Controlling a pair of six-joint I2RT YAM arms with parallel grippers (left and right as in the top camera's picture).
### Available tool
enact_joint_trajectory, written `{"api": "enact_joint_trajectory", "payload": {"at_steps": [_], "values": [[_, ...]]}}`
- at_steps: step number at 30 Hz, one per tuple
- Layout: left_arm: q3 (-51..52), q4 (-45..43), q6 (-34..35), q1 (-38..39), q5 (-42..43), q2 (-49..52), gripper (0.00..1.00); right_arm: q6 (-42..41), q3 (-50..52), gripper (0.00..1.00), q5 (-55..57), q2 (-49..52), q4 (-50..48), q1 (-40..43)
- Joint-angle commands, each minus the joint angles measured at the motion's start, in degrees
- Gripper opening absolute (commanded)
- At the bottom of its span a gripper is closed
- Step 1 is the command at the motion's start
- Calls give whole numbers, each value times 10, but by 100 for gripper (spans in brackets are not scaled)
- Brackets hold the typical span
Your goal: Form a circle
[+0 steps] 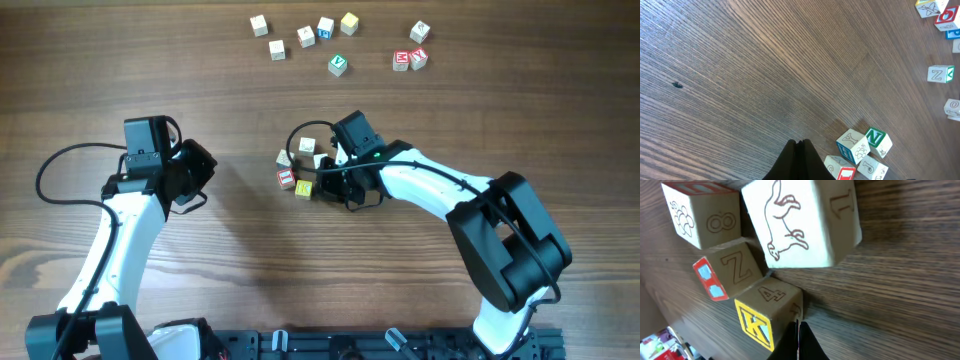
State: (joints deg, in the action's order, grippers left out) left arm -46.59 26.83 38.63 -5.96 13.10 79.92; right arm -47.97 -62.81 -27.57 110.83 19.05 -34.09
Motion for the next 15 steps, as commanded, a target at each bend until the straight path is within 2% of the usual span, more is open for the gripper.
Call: {"api": "enact_joint_trajectory", "payload": {"at_steps": [1, 15], "values": [[-6, 0, -9, -3, -8, 5, 4, -6, 3, 4, -8, -5, -4, -2], [-6, 0, -9, -3, -8, 5, 4, -7, 3, 4, -14, -5, -23, -2]]}}
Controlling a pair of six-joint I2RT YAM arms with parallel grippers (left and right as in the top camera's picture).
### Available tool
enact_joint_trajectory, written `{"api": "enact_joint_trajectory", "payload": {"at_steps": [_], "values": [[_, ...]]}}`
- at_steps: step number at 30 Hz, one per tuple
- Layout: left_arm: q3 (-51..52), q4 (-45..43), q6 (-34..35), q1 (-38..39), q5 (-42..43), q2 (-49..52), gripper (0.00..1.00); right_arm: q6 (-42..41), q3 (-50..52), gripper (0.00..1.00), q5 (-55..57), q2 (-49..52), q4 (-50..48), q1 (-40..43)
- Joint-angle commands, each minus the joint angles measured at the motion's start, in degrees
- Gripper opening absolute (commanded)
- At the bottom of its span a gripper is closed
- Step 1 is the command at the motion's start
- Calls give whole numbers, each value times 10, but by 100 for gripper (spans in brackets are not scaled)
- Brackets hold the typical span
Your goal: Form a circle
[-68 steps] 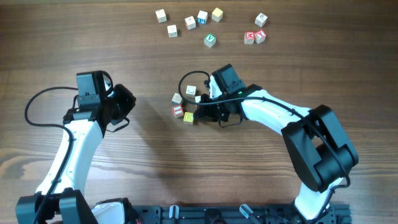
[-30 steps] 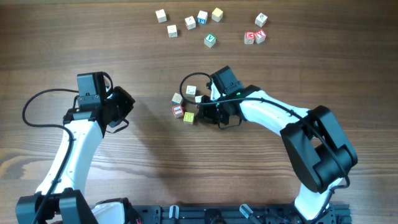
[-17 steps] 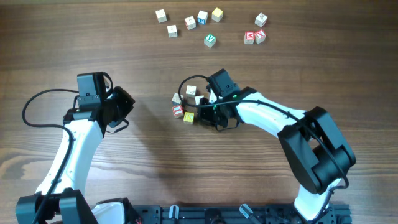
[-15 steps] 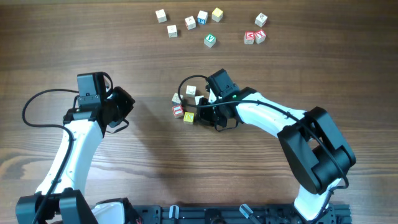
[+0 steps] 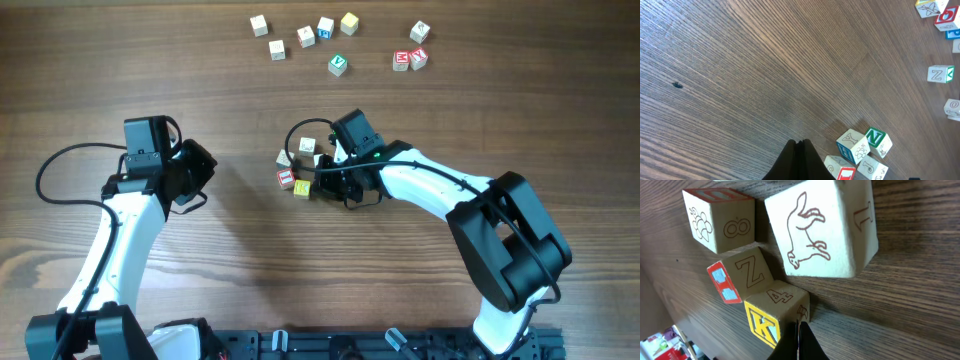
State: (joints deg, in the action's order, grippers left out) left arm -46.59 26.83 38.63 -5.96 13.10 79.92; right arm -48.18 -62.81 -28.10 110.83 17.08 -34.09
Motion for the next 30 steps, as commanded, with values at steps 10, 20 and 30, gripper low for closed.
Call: {"api": "enact_joint_trajectory", "payload": {"at_steps": [10, 20, 30], "values": [[-6, 0, -9, -3, -8, 5, 4, -14, 3, 4, -15, -5, -20, -2], [-6, 3, -9, -3, -8, 5, 4, -13, 3, 4, 25, -5, 21, 0], [-6, 35, -9, 0, 16, 5, 4, 2, 2, 4, 42, -5, 23, 2]]}}
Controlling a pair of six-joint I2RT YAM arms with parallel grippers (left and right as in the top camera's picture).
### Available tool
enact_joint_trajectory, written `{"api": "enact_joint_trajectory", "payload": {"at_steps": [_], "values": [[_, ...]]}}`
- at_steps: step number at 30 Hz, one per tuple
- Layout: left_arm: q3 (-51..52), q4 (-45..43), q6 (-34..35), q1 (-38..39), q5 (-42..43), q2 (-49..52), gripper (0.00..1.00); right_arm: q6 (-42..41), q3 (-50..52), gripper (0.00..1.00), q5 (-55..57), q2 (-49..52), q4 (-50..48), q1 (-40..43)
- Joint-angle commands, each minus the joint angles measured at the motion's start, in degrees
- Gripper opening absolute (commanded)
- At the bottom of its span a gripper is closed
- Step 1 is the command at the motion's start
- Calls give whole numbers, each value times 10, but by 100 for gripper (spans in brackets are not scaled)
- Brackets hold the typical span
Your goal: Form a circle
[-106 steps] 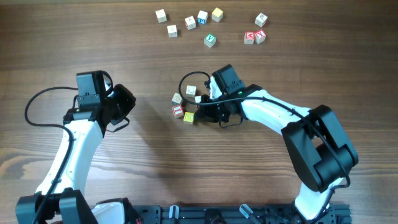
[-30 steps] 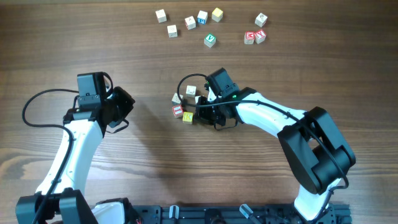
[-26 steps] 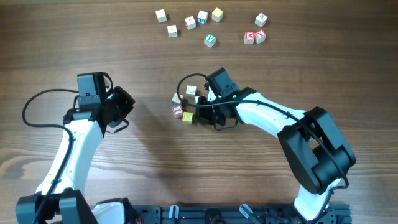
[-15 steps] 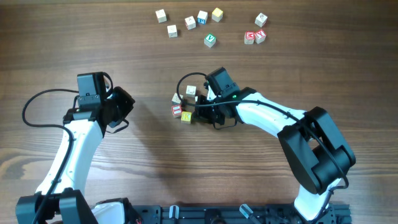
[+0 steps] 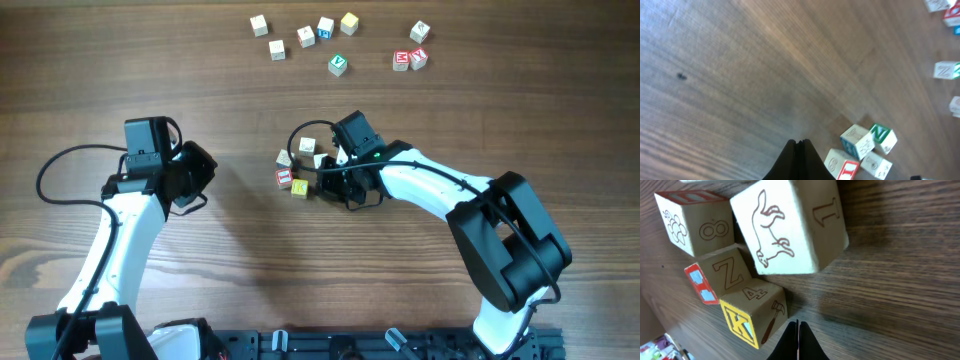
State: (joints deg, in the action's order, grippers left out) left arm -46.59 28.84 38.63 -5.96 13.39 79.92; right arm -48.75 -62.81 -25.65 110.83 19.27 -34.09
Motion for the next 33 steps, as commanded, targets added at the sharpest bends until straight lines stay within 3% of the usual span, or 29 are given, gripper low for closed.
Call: {"api": "enact_joint_trajectory", "payload": {"at_steps": [1, 10, 15, 19, 29, 33], "values": [[-5, 22, -9, 4, 14, 5, 4, 7, 2, 4, 19, -5, 3, 4], [6, -26, -7, 104, 21, 69, 4, 30, 2, 4, 49, -5, 55, 46], [6, -26, 53, 103, 13, 127, 4, 53, 2, 4, 71, -5, 67, 46], [6, -25, 69, 122, 55, 164, 4, 51, 2, 5, 94, -5, 67, 46], [6, -31, 103, 130, 55, 172, 4, 53, 3, 5, 111, -5, 74, 46], [6, -41, 103, 130, 95, 172, 4, 52, 3, 6, 111, -5, 73, 46]]}}
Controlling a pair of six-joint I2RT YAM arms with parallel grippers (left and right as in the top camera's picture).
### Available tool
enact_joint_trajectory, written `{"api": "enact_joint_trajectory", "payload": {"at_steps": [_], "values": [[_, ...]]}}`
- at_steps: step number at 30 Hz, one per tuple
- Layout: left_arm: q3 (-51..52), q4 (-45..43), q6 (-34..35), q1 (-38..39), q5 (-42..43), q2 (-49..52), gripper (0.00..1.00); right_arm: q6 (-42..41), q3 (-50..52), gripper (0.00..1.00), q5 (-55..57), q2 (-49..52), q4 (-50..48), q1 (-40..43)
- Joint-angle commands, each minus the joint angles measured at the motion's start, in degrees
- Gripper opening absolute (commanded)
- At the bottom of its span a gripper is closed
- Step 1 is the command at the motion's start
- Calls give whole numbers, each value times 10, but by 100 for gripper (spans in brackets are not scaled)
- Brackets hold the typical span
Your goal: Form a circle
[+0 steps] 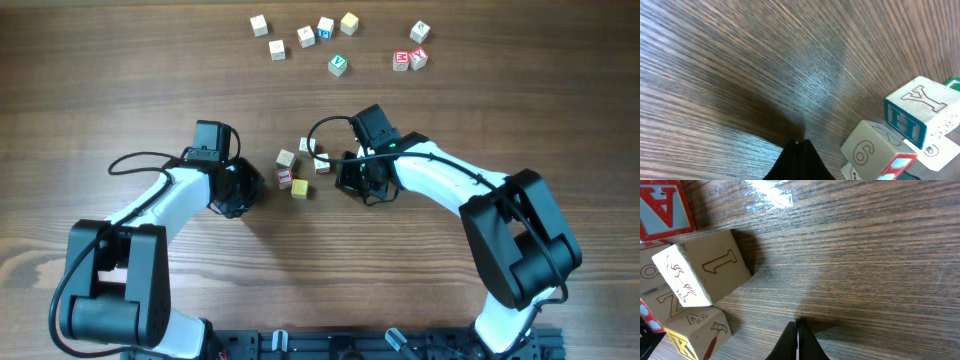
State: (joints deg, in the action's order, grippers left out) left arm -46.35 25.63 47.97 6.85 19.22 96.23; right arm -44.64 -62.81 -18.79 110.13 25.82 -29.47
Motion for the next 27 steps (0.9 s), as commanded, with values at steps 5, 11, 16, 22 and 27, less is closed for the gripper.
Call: {"api": "enact_joint_trajectory", "payload": {"at_steps": [5, 11, 16, 22, 27], "values": [[4, -13, 27, 2, 44, 9, 4, 11, 3, 6, 42, 2, 8, 0], [4, -17, 32, 2, 68, 9, 4, 11, 3, 6, 42, 2, 8, 0], [4, -17, 36, 2, 70, 9, 4, 11, 3, 6, 42, 2, 8, 0], [4, -40, 40, 2, 86, 9, 4, 10, 3, 6, 42, 2, 8, 0], [4, -44, 52, 2, 87, 9, 4, 10, 3, 5, 42, 2, 8, 0]]}}
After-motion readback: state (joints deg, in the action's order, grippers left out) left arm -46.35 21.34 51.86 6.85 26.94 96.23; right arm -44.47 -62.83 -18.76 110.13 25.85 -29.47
